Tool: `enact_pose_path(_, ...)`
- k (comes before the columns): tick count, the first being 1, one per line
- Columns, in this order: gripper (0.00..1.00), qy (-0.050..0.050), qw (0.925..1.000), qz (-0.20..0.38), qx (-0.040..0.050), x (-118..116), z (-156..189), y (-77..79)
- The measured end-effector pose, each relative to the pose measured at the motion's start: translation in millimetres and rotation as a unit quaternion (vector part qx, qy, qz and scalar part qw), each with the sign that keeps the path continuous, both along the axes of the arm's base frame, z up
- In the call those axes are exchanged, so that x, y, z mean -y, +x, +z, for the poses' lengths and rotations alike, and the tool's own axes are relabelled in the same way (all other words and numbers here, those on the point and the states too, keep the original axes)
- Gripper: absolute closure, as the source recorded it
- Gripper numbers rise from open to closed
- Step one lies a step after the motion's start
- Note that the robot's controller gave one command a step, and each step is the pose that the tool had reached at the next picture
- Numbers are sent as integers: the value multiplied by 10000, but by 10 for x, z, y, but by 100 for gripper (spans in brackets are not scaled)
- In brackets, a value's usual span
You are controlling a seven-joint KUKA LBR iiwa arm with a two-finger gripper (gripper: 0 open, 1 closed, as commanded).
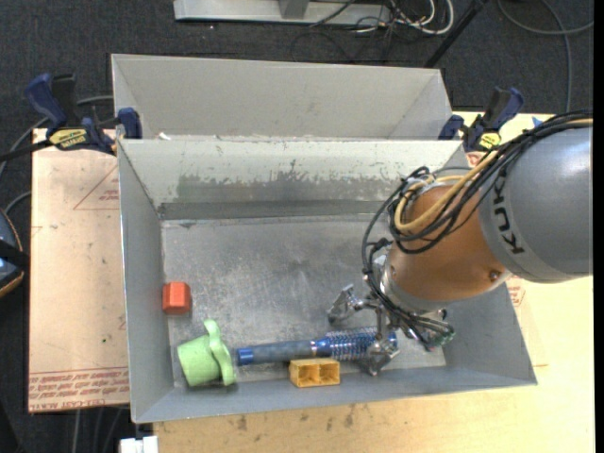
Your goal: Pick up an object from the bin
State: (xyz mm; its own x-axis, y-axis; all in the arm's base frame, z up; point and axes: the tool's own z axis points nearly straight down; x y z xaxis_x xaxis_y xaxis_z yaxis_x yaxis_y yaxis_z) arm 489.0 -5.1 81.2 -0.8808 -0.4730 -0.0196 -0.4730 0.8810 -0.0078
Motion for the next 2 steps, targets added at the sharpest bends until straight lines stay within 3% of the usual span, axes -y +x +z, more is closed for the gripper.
enact_pose_path(1, 100, 2, 10000, -6, -35, -2, -5, -18)
enact_pose_path(2, 100, -39, 9930, 1181, -56, 811, 1603, 233)
